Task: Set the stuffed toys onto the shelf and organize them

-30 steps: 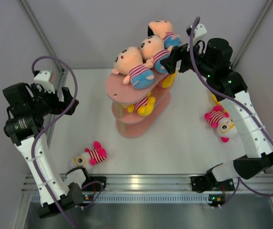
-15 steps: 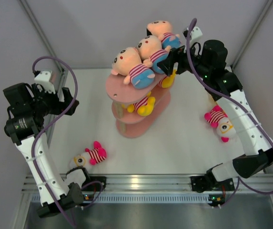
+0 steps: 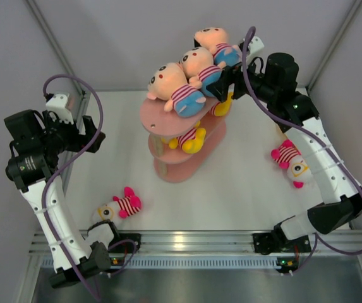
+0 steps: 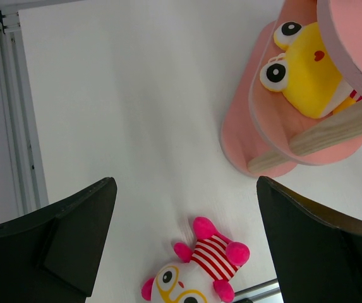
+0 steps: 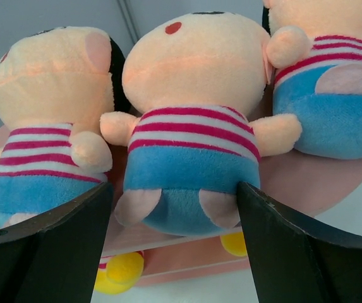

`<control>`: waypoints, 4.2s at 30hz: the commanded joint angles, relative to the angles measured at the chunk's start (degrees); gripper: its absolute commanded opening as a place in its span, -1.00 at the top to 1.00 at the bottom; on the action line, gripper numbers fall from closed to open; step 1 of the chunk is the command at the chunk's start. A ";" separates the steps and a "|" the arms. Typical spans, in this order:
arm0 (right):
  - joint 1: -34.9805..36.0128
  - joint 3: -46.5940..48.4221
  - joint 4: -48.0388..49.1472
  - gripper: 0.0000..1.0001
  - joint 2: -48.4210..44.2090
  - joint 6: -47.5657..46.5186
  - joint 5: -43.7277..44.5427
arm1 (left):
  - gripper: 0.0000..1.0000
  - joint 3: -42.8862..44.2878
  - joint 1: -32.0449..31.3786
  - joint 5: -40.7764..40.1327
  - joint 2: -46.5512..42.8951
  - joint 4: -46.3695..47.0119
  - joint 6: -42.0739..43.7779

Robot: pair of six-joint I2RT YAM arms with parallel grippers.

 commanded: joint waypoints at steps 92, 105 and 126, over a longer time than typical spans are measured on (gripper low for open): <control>-51.10 -37.34 16.86 -0.66 11.57 31.96 18.21 | -0.78 -29.78 0.10 -17.78 8.38 1.45 16.99; -51.01 -38.66 24.07 0.90 15.62 30.21 16.11 | -0.76 -28.29 0.01 -18.05 10.41 1.54 16.46; -21.94 -44.63 4.22 1.00 -27.79 20.36 29.81 | -0.76 -29.43 0.10 -16.56 7.33 1.45 17.78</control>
